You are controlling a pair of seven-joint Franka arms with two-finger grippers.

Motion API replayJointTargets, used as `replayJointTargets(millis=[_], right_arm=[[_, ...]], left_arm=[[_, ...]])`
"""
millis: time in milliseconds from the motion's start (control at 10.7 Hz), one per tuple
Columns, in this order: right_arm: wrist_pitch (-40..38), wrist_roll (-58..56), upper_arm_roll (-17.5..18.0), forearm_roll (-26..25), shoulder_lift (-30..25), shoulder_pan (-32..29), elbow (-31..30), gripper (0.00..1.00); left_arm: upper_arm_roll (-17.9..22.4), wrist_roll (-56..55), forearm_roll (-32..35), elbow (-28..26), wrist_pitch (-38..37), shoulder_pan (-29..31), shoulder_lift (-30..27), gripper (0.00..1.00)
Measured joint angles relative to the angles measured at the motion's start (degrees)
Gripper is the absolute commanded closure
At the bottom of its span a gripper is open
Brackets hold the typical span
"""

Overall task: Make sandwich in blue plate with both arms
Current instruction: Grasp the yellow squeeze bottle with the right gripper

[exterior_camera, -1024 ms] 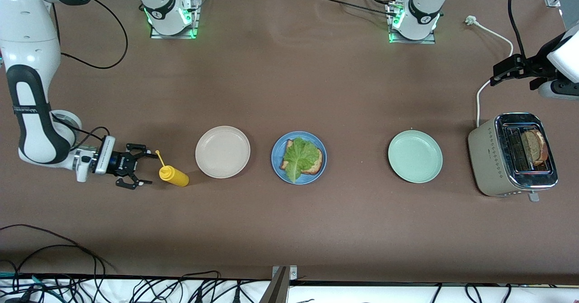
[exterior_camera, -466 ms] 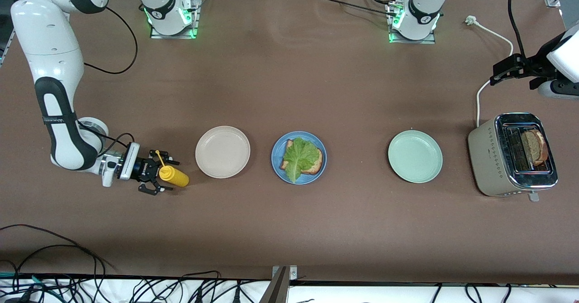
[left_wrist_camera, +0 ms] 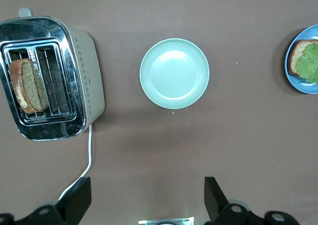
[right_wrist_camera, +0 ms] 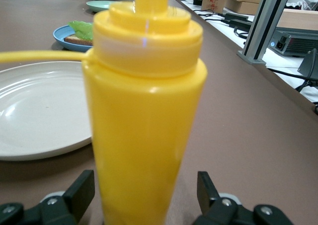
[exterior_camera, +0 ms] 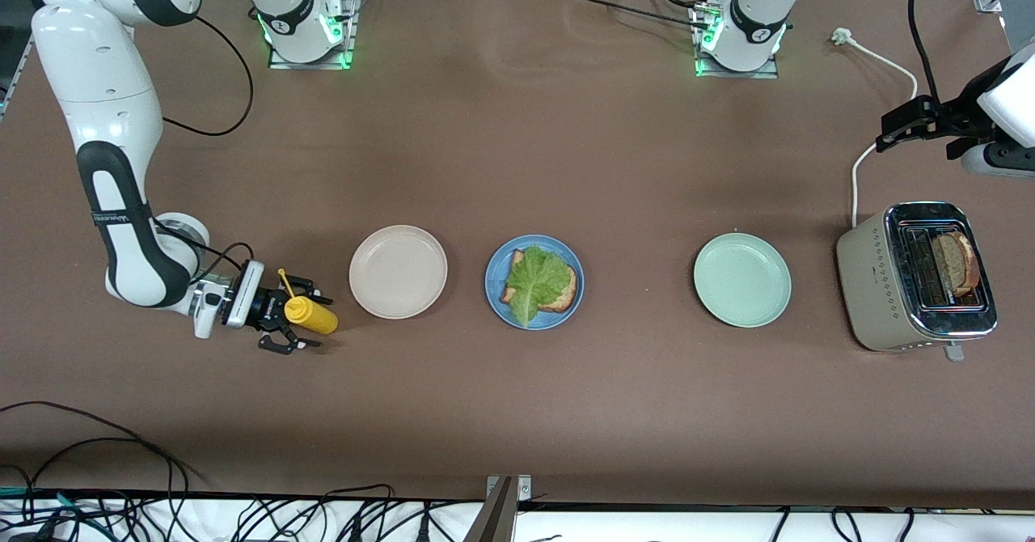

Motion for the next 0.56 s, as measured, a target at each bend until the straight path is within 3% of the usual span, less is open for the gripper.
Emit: replayJointTargets(millis=[93,559], right_arm=[[0.8,0.0,0.01,0.12,0.0,0.34,0.11,1.0],[3.97,6.17,-0.05,-1.54,-0.39,1.93,2.43,1.0]], left_arm=[[0.0,0.0,0.0,0.0,-0.01,0.0,0.0,0.0],[0.0,0.0,0.0,0.0,-0.07,0.01,0.0,0.0]])
